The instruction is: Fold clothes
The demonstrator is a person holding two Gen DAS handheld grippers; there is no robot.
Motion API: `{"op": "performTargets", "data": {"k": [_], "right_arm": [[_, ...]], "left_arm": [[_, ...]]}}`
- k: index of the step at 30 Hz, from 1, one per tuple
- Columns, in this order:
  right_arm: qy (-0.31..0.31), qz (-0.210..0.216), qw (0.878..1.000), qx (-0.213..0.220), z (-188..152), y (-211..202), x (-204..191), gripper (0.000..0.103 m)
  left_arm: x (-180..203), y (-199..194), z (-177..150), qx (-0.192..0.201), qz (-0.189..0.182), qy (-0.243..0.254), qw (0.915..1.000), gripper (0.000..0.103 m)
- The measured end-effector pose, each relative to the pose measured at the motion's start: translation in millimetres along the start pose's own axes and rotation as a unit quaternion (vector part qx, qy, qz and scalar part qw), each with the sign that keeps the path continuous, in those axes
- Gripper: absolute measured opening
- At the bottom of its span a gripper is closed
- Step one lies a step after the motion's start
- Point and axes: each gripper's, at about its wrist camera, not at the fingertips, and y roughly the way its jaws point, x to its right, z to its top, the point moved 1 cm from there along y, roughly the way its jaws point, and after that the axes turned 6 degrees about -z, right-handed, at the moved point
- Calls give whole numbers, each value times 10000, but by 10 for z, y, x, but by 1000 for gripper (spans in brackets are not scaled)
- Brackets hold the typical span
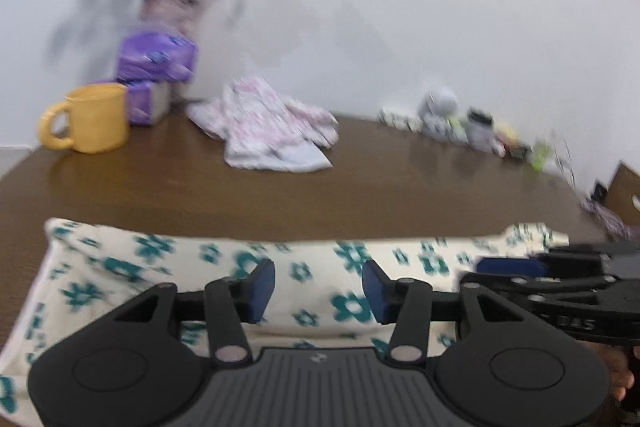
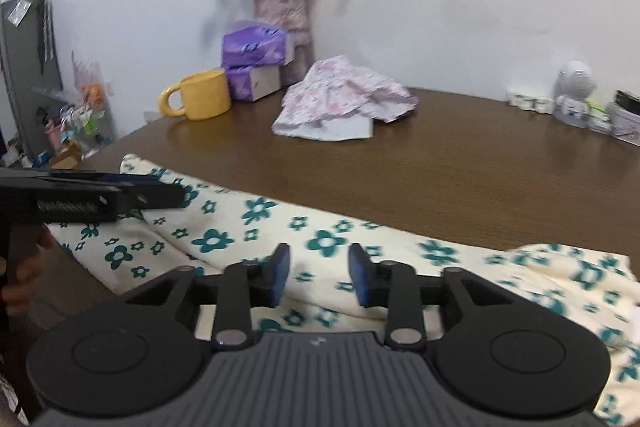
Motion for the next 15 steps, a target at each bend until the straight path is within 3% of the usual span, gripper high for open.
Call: {"op": "performTargets", "data": {"k": [3,6,9,13,15], "right_arm": [[-122,16,9997,-189,-34,120,-75,26],[-111,4,9996,-268,-81,145,-64,26],[-19,15,9996,-266,-110,130,-20,26],[-74,-34,9997,-229,-128,127,-48,28],[-95,-49,9997,-218,-133,124,-57,28]], "left_arm": [[-38,80,-56,-198,236,66,9995,46],[-220,28,-67,-106,403,-124,9991,40],[-393,-50,-69,-7,827,-209,9964,40],[-620,-105,-80,11,937,-453,9946,31],[-695,-146,-70,51,1027,-477,9936,31]]}}
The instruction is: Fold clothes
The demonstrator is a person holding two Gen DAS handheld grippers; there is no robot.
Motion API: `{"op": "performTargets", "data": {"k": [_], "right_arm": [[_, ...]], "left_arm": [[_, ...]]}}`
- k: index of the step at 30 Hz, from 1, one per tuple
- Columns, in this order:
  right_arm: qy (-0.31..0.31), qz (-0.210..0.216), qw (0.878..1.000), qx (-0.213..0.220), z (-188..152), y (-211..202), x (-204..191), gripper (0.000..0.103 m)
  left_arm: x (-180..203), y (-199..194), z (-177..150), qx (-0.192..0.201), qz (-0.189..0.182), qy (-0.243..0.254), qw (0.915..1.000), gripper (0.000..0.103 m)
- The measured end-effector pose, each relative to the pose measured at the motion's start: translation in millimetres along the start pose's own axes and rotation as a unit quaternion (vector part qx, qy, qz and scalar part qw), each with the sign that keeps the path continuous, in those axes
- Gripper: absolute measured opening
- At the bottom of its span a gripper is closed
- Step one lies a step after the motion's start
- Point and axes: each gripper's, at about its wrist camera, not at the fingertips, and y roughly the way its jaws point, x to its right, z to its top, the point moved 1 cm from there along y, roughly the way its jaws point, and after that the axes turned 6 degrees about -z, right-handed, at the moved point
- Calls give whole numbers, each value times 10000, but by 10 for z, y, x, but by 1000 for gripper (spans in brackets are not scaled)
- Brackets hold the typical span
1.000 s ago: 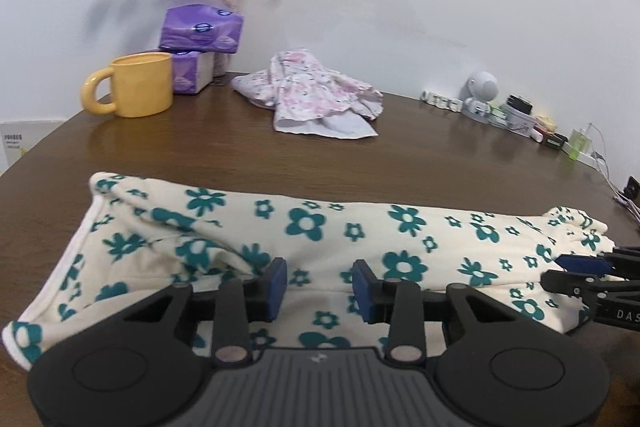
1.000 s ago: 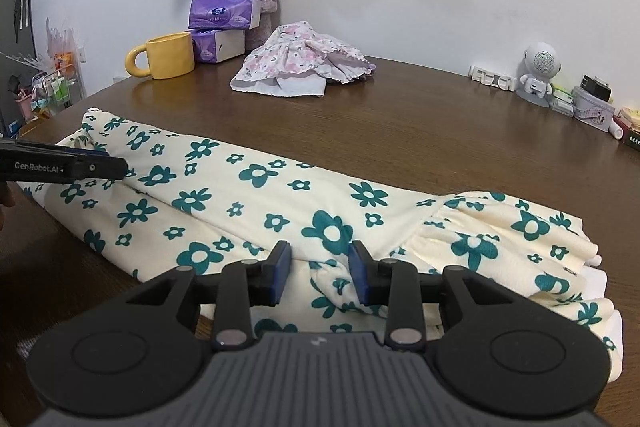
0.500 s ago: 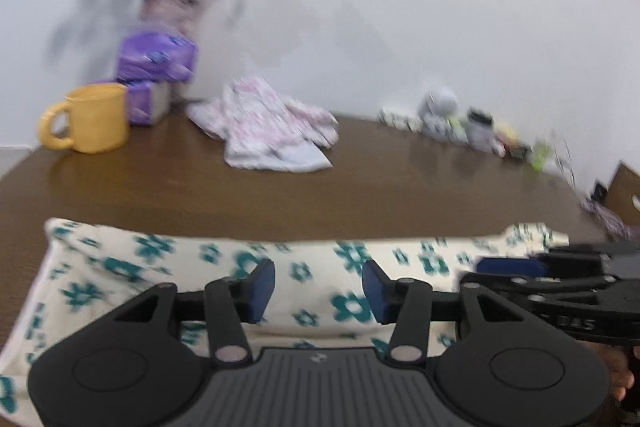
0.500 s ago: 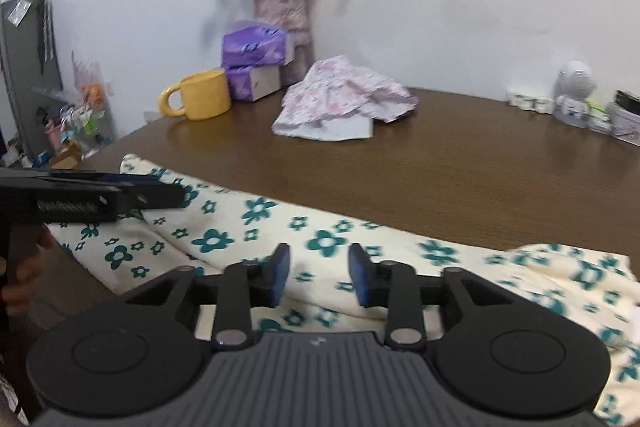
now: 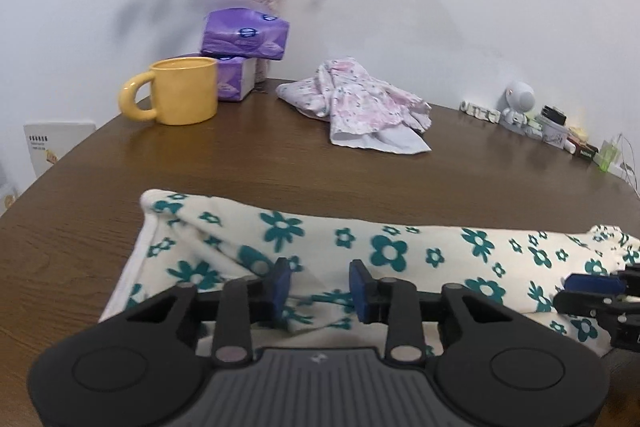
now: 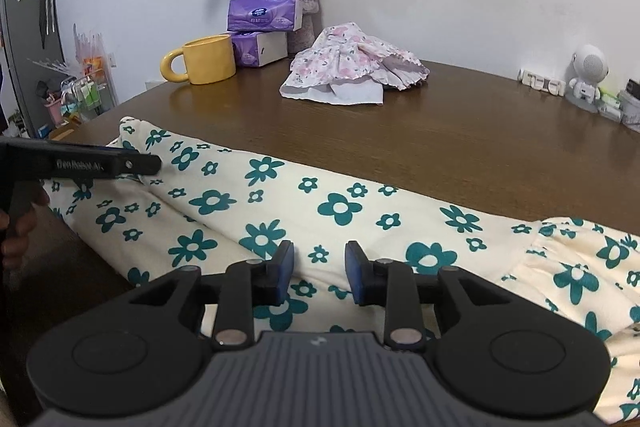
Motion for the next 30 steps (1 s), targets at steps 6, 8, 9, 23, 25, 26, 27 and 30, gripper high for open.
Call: {"op": "performTargets", "data": {"k": [6,8,9,23,25,26,27,30], "right_arm": [[-34,-38,10000,42,-19,-9,-16,28],[-44,-44,10000,53,-25,-13,-18,28],[-45,-43,10000,57,-26,-15,-16,28],[730,127,9969,263,10,-218,204,49],[848,-50,9955,418,22,-327,300,56],[907,-138,9945,496,28,-382,349,61],[957,-248,9937,525,20,-421,404,66],[1121,-594,9905,532,-36,-510,583,75]], "left_arm": [[-207,34,46,-2,94,-68,9999,26],[-235,37,57,-12,83,-79,9999,26],[-243,36,60,-14,76,-94,9999,25],[86,-266,150,483,-242,13,9985,84],[171,-249,144,423,-353,51,9985,89],[218,-229,134,358,-443,23,9984,89],[257,-208,123,295,-543,-13,9981,89],[387,-139,92,124,-811,-77,9966,89]]}}
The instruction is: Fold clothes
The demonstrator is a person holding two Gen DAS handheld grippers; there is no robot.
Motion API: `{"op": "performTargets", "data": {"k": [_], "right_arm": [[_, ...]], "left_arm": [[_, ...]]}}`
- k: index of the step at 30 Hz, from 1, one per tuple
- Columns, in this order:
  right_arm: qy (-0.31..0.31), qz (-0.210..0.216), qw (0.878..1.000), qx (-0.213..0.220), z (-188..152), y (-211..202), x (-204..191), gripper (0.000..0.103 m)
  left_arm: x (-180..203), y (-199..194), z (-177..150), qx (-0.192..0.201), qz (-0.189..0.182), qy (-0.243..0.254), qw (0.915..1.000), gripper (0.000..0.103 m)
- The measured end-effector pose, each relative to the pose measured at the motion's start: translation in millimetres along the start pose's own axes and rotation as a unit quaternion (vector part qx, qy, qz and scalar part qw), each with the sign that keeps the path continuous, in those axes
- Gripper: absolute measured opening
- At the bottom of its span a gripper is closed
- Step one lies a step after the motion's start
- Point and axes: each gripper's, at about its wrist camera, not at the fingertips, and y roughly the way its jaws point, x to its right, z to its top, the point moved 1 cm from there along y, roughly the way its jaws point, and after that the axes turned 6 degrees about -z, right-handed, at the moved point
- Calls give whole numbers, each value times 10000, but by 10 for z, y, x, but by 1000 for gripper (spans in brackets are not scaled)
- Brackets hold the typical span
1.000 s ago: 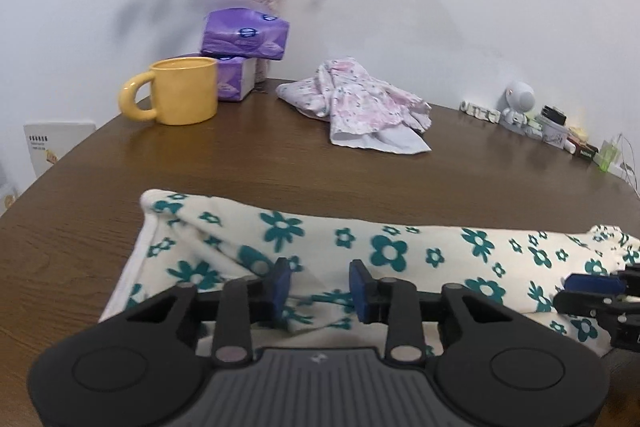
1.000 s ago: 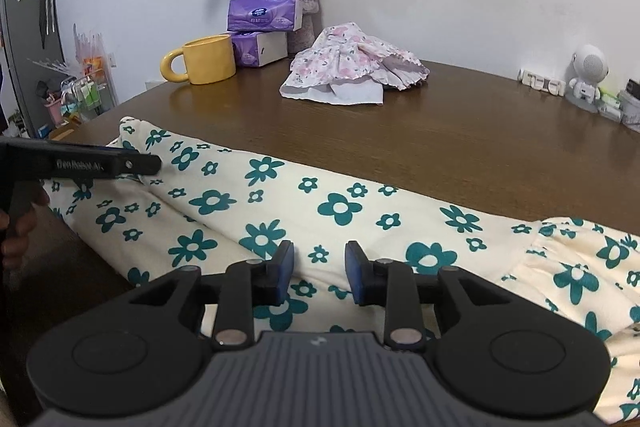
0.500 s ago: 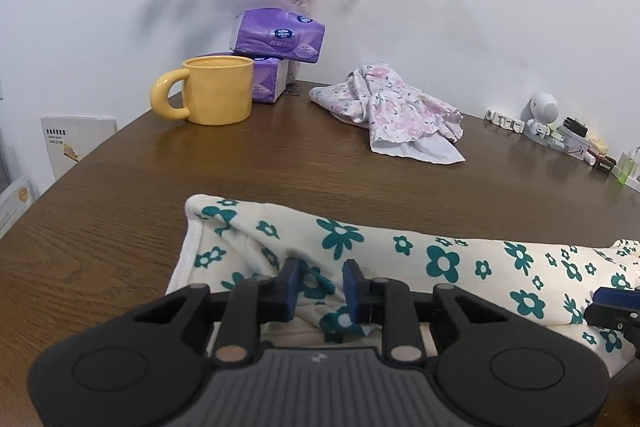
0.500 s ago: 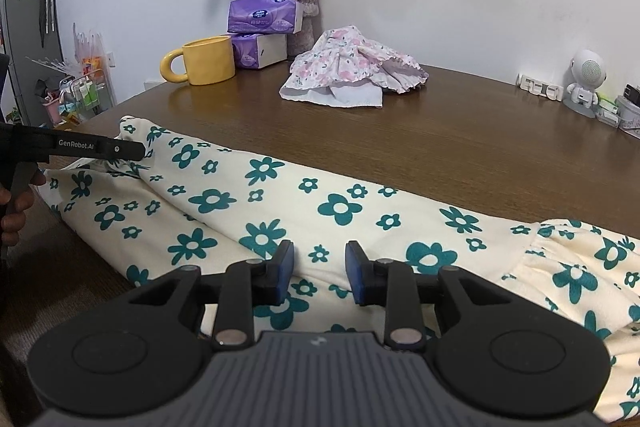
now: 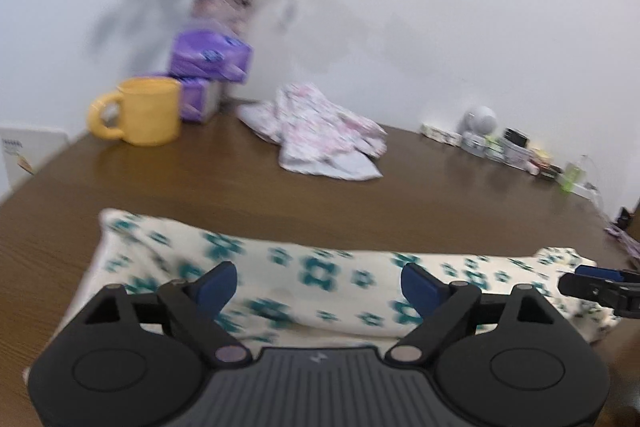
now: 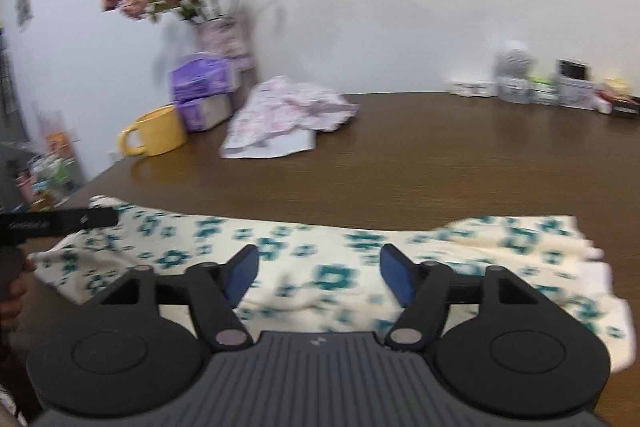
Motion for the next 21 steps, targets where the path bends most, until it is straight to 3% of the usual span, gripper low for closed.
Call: {"op": "performTargets", "data": {"k": [5,9,13,15,17,19,21], "right_arm": [[278,-417,9987,3,-59,-112,298,84],[216,-510,9984,118,-91,-163,366,83],[-237,-170,9994,205,-62,-106,173,63],[-498,26,9986,151,-27,-3,1,45],[-710,125,9974,3,-10,129,-145,37],[-824,165,9963,-183,-5,252,-235,36],[-889,137,9955,-300,-26,329,-270,34]], "left_arm": [[242,133,-72,-146,-145,204,9996,89],[365,217,-89,-176,-332,207,9991,89],[541,304,-95,-222,-625,307,9973,88],[633,367,-107,-306,-654,408,9966,87],[693,437,-120,-410,-570,500,9963,79],[700,483,-145,-517,-499,577,9957,70],[702,528,-172,-625,-430,654,9950,70]]}}
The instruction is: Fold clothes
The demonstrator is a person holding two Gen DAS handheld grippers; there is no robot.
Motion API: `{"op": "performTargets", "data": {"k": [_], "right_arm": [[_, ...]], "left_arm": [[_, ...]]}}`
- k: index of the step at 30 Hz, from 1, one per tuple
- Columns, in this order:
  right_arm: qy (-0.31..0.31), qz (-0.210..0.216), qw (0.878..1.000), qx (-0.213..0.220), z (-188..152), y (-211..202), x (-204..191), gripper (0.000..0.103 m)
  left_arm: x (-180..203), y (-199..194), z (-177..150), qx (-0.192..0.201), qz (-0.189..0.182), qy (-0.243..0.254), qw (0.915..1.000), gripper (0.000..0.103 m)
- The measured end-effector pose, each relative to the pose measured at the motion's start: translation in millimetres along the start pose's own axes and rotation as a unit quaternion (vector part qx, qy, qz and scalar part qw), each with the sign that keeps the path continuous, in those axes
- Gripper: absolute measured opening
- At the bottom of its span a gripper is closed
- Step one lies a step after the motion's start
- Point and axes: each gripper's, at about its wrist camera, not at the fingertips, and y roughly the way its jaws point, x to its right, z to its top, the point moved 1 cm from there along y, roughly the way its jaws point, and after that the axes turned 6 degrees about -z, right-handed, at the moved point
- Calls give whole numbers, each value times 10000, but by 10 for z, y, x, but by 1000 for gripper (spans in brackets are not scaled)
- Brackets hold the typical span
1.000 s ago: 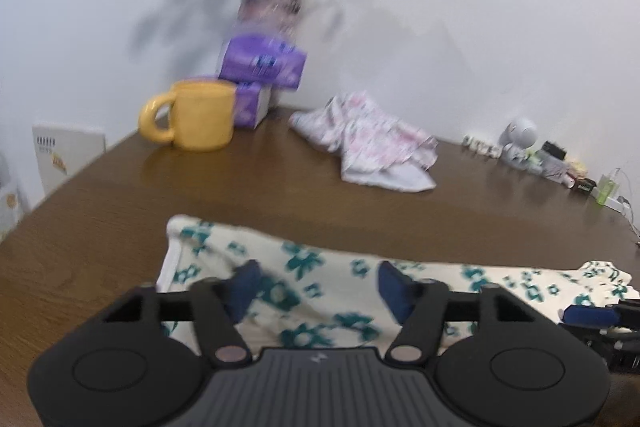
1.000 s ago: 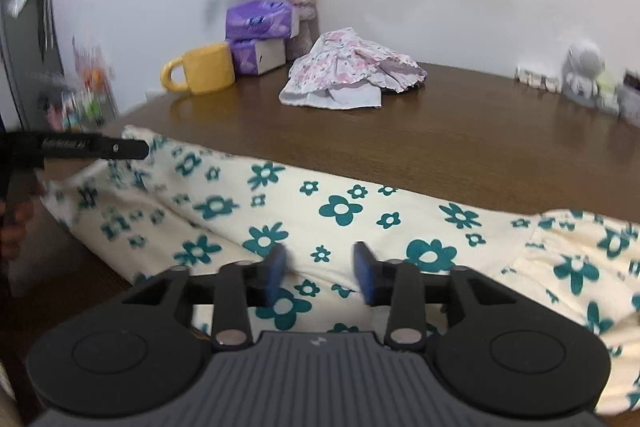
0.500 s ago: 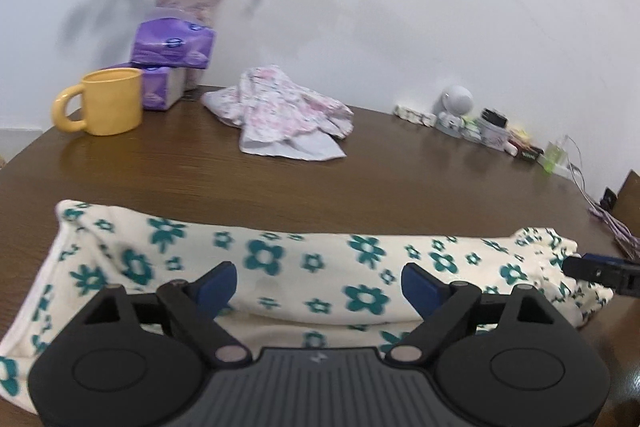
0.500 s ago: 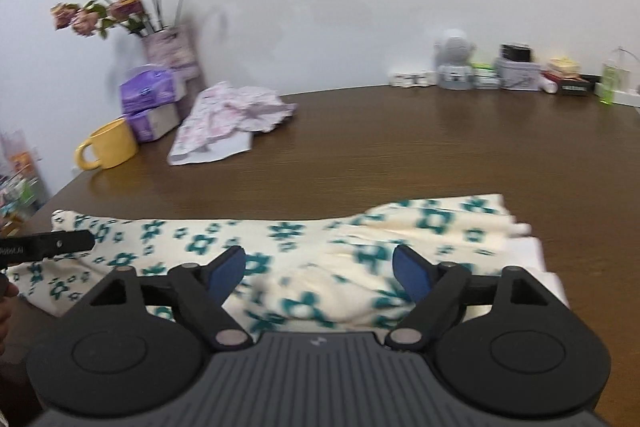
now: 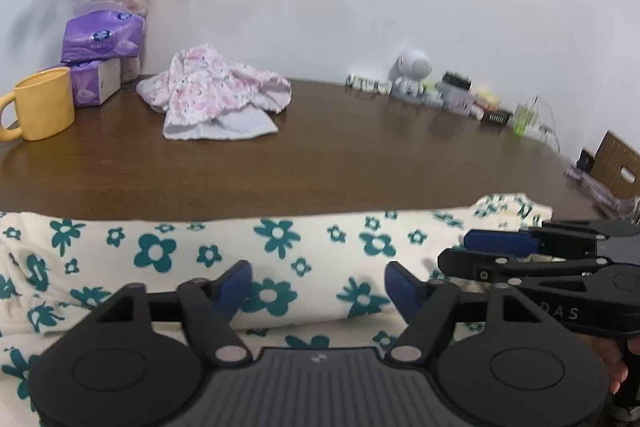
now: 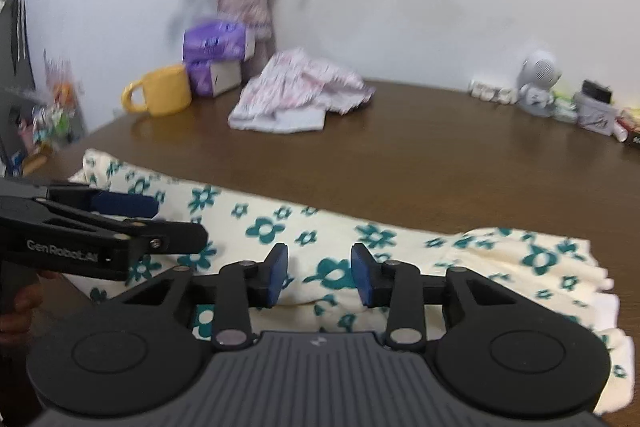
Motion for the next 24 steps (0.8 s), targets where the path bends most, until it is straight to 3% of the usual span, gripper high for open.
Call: {"op": "performTargets", "data": {"k": [7,17,24], "right_arm": [[-268,-127,9996,-32,-76,27,-86,34],[-443,-213,9988,31,-134,28,-124,35],[-542,-275,9981,26,-134,30,-157,35]], "left_arm": [[-16,-53,-105,-25,310,495,9983,66],[-223,-206,-148,50,612,379,9974,54],[-431,-314,-150,171,837,63,9963,29]]}}
